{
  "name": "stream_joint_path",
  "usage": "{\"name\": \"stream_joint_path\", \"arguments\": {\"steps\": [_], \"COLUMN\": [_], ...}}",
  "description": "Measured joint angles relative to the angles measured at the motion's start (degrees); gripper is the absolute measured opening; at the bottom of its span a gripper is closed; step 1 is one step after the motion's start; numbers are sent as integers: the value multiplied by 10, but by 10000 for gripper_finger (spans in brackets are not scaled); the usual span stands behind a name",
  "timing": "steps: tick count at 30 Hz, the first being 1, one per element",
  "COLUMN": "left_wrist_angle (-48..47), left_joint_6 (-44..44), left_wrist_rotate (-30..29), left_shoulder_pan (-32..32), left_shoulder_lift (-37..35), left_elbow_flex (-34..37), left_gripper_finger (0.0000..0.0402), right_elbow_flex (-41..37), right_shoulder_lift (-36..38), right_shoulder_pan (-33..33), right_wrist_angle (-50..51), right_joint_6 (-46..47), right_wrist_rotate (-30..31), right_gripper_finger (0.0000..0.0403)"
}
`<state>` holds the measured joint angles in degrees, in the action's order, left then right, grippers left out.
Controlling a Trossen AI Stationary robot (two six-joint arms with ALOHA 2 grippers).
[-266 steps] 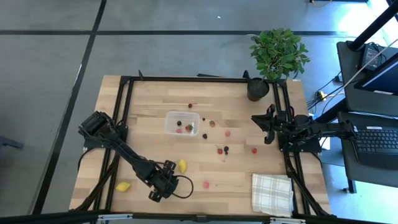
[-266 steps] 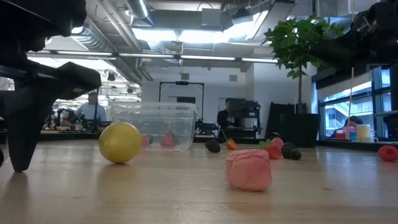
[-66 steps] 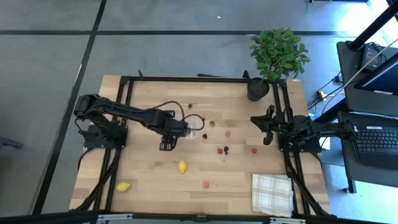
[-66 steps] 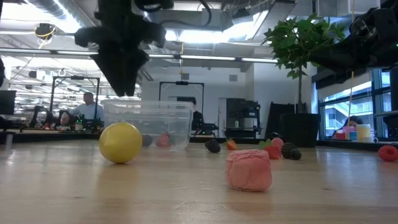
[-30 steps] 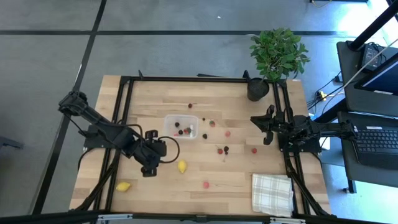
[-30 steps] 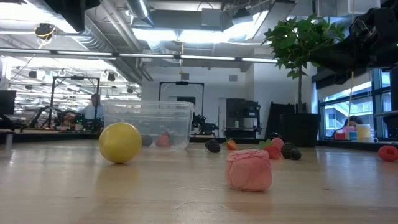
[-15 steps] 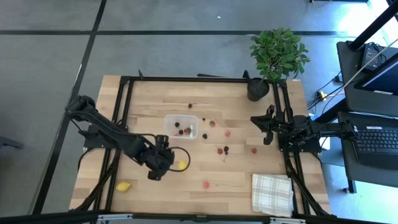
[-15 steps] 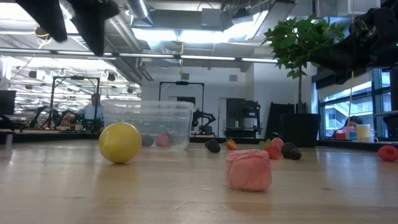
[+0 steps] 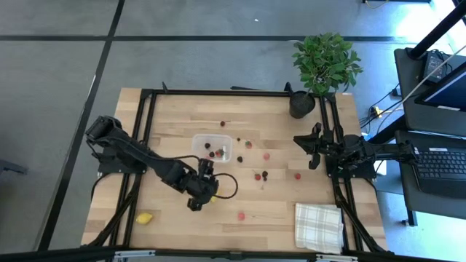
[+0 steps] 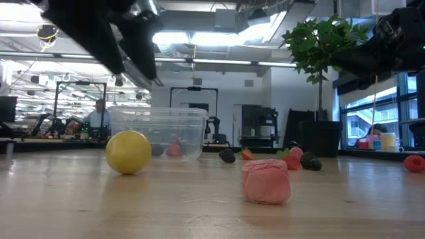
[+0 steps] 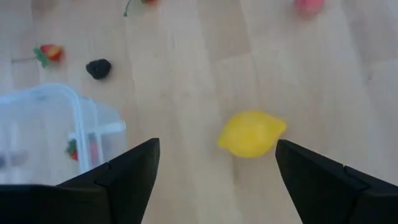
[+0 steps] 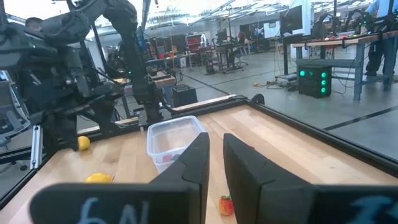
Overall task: Pick and placing Produce into tupperware
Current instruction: Put the top lemon into the transparent bin
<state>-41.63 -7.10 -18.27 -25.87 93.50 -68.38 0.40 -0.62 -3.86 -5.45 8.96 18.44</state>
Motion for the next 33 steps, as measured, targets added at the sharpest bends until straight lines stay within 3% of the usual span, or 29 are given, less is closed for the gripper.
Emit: {"name": "stream_joint_path", "arguments": {"steps": [6, 10, 28, 33], "left_wrist_angle": [24, 44, 50, 43], "left_joint_6": [214, 286, 335, 391], "left_wrist_rotate": [48, 69, 72, 74], "left_shoulder_pan": [4, 5, 13, 13], "left_shoulder_lift": [32, 45, 75, 90], "left_elbow_flex": [0, 0, 0, 0], "left_gripper_finger": [314, 314, 314, 314], "right_elbow_flex": [0, 0, 0, 0], "right_shoulder_lift": [0, 0, 0, 0], "right_shoulder_pan": [0, 0, 0, 0], "right_wrist_angle": [0, 0, 1, 1], "right_joint_6": [2, 3, 15, 15], "right_wrist_rotate": [0, 0, 0, 0], "right_gripper_finger": [51, 51, 51, 51]}}
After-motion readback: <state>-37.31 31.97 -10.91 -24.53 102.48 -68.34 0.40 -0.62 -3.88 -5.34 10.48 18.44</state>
